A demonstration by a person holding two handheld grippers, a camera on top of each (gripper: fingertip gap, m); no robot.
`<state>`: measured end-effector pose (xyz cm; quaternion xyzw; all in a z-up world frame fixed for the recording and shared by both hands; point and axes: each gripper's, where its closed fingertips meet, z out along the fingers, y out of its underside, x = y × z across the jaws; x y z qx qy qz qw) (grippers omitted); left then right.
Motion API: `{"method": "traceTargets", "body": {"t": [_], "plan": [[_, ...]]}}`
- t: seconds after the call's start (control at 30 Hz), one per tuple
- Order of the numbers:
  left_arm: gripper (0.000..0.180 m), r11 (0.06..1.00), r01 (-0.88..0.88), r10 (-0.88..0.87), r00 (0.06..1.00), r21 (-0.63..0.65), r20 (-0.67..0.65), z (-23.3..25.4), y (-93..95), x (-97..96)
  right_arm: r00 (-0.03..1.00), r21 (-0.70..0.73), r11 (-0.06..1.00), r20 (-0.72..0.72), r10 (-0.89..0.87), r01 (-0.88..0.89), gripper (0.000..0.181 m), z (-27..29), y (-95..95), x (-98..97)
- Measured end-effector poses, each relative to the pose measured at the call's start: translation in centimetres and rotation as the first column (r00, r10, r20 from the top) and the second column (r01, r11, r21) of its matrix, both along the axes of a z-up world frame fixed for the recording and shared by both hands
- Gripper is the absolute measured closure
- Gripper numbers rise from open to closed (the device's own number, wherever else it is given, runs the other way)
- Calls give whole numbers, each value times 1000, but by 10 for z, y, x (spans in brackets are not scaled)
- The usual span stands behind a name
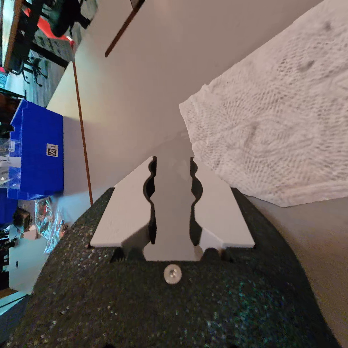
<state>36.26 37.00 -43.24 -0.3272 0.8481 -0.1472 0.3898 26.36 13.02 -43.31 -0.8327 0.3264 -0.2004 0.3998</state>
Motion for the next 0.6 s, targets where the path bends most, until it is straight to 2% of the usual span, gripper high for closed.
{"method": "traceTargets", "body": {"t": [0.1, 0.17, 0.23, 0.33, 0.43, 0.53, 0.6], "plan": [[148, 989, 50, -64, 993, -138, -95, -5, -10, -25, 1000, -15, 1000, -19, -12, 12, 158, -4, -6, -4], [160, 985, 112, -124, 989, -134, -86, -13, -16, -28, 999, -6, 1000, -24, -21, 21, 158, -5, -9, -7], [179, 986, 166, -166, 986, -31, 12, -12, -23, -8, 999, -8, 1000, -28, -24, 24, 158, -8, -11, -10], [180, 976, 183, -192, 979, 120, 65, -32, -45, 22, 999, -33, 999, -29, -38, 37, 158, -12, -15, -11], [180, 918, 206, -252, 963, 338, 98, -57, -54, 34, 996, -22, 996, -38, -83, 83, 156, -14, -20, -13], [180, 863, 250, -355, 918, 438, 176, -60, -81, 36, 990, -29, 990, -8, -141, 141, 153, -12, -35, -16], [180, 842, 326, -431, 886, 429, 172, -60, -113, 31, 983, -28, 983, 20, -182, 183, 152, -11, -48, -17]]}}
